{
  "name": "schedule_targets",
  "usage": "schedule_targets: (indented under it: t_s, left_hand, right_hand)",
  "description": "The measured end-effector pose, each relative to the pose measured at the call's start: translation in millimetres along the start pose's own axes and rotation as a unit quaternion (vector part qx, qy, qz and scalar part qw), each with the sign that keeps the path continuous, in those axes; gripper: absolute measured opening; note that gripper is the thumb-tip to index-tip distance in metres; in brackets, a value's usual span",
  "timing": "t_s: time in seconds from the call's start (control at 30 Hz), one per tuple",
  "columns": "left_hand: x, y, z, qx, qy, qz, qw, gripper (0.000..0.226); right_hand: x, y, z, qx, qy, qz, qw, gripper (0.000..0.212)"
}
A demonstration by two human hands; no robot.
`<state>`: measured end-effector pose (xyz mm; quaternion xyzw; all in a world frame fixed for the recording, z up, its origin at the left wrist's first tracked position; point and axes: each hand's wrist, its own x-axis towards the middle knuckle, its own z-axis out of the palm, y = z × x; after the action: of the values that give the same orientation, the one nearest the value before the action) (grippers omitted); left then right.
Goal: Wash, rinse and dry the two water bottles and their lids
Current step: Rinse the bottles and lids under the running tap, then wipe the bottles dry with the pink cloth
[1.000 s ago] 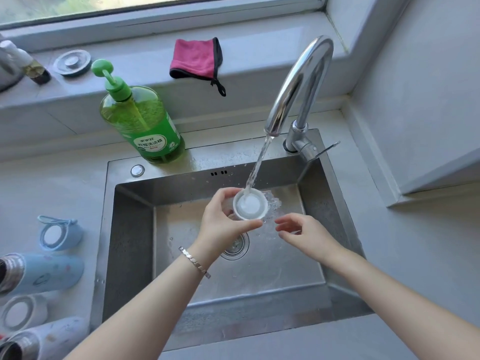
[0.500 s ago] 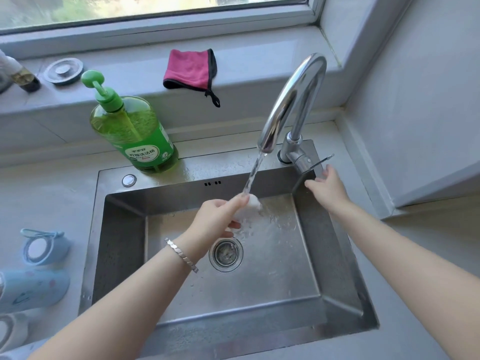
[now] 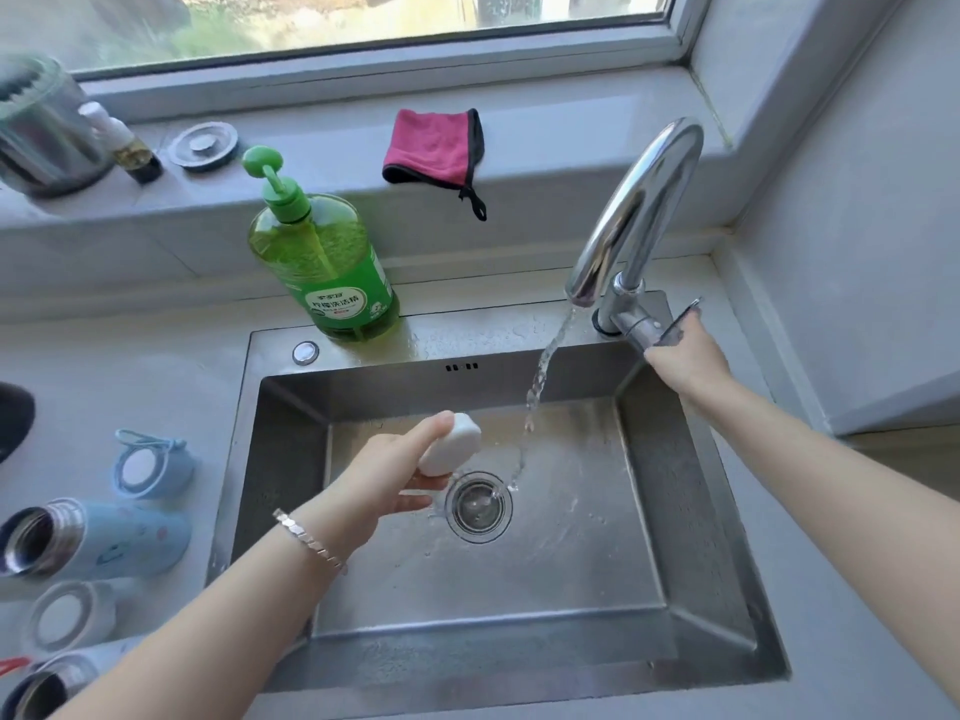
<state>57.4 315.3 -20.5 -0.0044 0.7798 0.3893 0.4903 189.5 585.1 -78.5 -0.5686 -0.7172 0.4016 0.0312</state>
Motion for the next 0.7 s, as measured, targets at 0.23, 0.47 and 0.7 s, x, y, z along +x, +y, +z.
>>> schedule_targets:
  t_s: [0.23,0.47,0.7]
  left_hand:
    - [-25,-50,-34,0.443,0.175,0.218,0.852,0.060]
    - [-29,-87,-60,0.512,0.144,0.116,0.839,0.042]
    - [-25,-56,-101,0.181,0.140,0.110,0.967,0.083]
  right_hand:
    - [-78,9,25,-0.222,-0.211,-0.058,0.950,0.039]
    - [-138,-1,64,-0.276,-0.275,-0.111,0.914,0.038]
    - [-140,-83,99,-0.250,-0.218,-0.224,0.916,0.035]
